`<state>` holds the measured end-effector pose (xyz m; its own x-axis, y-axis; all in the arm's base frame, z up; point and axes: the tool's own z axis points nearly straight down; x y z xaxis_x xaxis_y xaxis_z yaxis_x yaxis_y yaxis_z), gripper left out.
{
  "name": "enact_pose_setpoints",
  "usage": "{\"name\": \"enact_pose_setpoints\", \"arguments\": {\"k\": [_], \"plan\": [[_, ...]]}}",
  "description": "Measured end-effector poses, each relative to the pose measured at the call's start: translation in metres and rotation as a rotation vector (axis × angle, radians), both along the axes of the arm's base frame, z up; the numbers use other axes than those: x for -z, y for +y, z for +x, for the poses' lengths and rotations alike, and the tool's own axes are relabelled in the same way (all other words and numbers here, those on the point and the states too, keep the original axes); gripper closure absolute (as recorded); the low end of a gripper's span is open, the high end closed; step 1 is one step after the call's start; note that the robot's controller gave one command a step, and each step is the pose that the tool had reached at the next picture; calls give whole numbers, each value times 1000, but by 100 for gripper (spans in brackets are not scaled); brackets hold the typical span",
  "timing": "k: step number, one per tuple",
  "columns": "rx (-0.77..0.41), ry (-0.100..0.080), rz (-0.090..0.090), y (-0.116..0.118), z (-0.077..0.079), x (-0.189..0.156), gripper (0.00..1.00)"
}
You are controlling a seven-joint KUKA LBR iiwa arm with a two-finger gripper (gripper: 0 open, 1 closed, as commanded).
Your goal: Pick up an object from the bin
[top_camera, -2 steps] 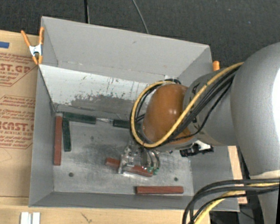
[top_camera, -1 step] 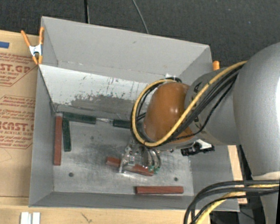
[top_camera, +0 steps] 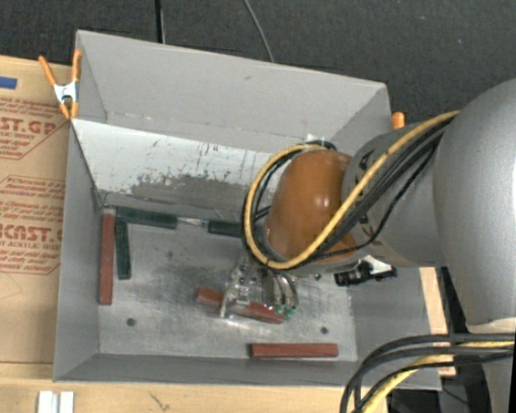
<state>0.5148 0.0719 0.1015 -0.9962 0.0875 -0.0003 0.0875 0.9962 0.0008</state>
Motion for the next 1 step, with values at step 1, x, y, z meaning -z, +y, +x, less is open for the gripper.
{"name": "enact_pose_setpoints", "arguments": {"k": [1], "plan": [[0,-1,0,0,0,-3,100]]}}
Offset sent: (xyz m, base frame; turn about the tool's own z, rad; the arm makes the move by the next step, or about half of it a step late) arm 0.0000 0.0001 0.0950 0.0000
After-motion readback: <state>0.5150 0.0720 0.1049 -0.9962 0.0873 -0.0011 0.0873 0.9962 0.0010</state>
